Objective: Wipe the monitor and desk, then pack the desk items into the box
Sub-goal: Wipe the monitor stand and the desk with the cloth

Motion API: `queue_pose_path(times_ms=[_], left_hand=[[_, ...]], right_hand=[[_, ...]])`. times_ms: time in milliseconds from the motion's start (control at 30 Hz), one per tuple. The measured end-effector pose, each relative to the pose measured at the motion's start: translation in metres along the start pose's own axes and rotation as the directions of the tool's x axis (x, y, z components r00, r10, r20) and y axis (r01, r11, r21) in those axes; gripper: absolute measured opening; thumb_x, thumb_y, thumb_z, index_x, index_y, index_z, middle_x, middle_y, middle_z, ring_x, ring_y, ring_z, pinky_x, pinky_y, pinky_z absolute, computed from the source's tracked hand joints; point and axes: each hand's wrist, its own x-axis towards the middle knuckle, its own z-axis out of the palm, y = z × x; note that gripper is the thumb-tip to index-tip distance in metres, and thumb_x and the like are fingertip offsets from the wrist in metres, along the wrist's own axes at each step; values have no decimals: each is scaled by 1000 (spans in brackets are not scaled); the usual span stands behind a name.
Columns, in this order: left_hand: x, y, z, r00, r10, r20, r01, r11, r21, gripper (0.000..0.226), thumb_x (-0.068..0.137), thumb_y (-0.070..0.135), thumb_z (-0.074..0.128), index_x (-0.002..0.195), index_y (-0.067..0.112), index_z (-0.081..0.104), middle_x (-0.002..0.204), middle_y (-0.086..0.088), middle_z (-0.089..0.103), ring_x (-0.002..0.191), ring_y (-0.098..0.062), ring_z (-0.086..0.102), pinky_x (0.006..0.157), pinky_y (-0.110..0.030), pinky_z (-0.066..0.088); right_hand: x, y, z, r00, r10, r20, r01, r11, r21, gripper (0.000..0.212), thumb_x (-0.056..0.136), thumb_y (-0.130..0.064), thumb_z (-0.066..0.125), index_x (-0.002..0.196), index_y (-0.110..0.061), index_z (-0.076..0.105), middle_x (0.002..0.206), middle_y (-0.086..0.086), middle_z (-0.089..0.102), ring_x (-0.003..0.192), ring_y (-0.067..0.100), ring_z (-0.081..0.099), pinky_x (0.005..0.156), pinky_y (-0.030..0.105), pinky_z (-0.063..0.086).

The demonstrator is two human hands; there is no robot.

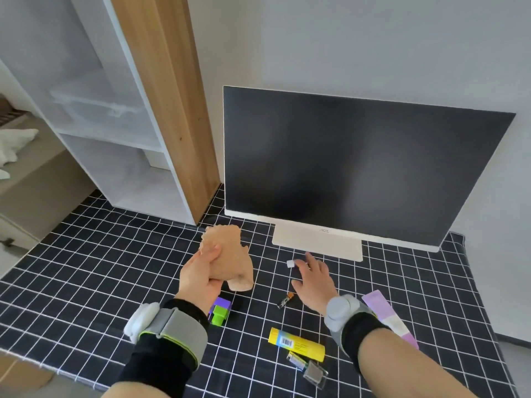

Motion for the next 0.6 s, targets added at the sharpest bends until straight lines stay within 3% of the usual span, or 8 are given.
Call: queue_pose_path(times_ms=[67, 133, 300, 400, 600], left_hand=[[6, 4, -4, 1000, -14, -7, 14, 1000, 9, 44, 84, 5, 67, 126, 11, 56, 122, -15, 62, 108, -30, 60, 74, -42, 52], [9, 7, -7, 999, -24, -21, 24, 999, 21, 46, 81, 5, 69, 125, 11, 57, 123, -15, 61, 111, -32, 58, 78, -44, 52], [16, 12, -13, 1000, -23, -8, 23, 999, 46, 41, 83, 4, 67, 122, 12, 56, 118, -14, 62, 105, -31, 60, 70, -42, 51], [17, 6, -7, 999, -50, 0, 50, 997, 51, 38, 86, 3, 65, 121, 11, 56, 114, -14, 63, 100, -30, 61, 69, -42, 51], [14, -14, 3, 994, -90, -57, 94, 993, 75, 47, 83, 4, 68, 127, 10, 54, 122, -16, 61, 104, -31, 60, 69, -41, 51]], right_hand=[[23, -2, 2, 997, 45, 64, -43, 999, -28, 60, 98, -37, 44, 152, -27, 19, 163, -1, 3, 149, 32, 4, 118, 41, 20], [37, -2, 4, 994, 68, 86, -65, 997, -33, 60, 98, -38, 44, 152, -26, 21, 162, 1, 10, 149, 32, 7, 119, 40, 18], [29, -8, 10, 1000, 12, 21, -10, 995, -98, 42, 96, -40, 45, 137, -29, 46, 140, 2, 44, 128, 30, 35, 102, 36, 38], [10, -8, 16, 995, -89, 35, 93, 988, -120, 34, 95, -42, 46, 126, -29, 54, 130, 2, 47, 120, 26, 37, 97, 35, 42], [-22, -5, 30, 977, -175, 123, 183, 981, -59, 27, 95, -39, 49, 120, -27, 52, 124, 1, 44, 118, 22, 38, 91, 33, 48]])
